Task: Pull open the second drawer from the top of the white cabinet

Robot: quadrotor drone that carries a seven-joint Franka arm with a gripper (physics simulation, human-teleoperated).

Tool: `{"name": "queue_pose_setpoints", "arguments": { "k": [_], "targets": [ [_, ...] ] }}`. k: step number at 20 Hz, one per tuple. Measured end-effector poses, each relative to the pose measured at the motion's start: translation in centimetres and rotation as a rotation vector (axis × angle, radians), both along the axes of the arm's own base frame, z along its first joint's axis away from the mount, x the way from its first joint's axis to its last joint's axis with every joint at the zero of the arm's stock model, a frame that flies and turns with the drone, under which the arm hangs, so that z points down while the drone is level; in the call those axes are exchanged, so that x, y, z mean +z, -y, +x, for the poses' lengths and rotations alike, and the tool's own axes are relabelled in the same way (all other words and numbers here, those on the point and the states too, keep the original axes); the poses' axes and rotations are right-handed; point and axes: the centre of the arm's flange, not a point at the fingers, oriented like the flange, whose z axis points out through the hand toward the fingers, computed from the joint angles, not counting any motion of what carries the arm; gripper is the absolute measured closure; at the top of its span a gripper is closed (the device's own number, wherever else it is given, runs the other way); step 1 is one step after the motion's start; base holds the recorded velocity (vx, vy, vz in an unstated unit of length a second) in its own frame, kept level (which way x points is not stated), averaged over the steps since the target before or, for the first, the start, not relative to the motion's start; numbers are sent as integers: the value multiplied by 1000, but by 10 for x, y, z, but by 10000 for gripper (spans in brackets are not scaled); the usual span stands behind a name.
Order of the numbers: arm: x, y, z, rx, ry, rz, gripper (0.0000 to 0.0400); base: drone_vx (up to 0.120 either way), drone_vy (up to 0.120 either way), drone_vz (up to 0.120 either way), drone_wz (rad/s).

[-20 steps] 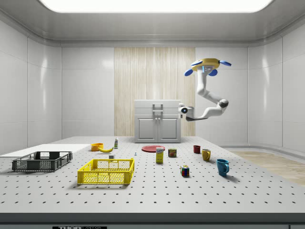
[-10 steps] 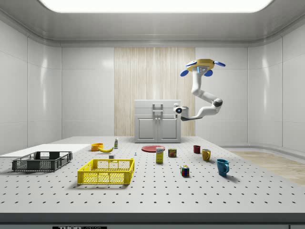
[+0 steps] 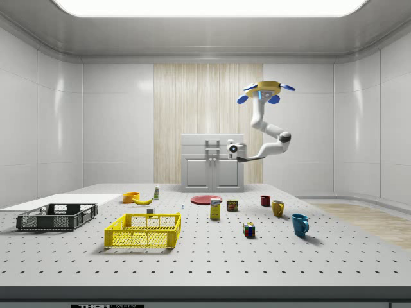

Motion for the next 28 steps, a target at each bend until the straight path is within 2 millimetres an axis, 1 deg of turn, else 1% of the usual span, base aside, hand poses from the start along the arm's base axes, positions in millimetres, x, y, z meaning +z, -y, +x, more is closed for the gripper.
{"name": "queue_pose_setpoints", "arguments": {
  "k": [19, 23, 28],
  "targets": [
    [0, 0, 0, 0, 0, 0, 100, 118, 0, 0, 0],
    [0, -10, 0, 0, 0, 0, 100, 0, 0, 0, 0],
    [0, -31, 0, 0, 0, 0, 100, 0, 0, 0, 0]
  ]
}}
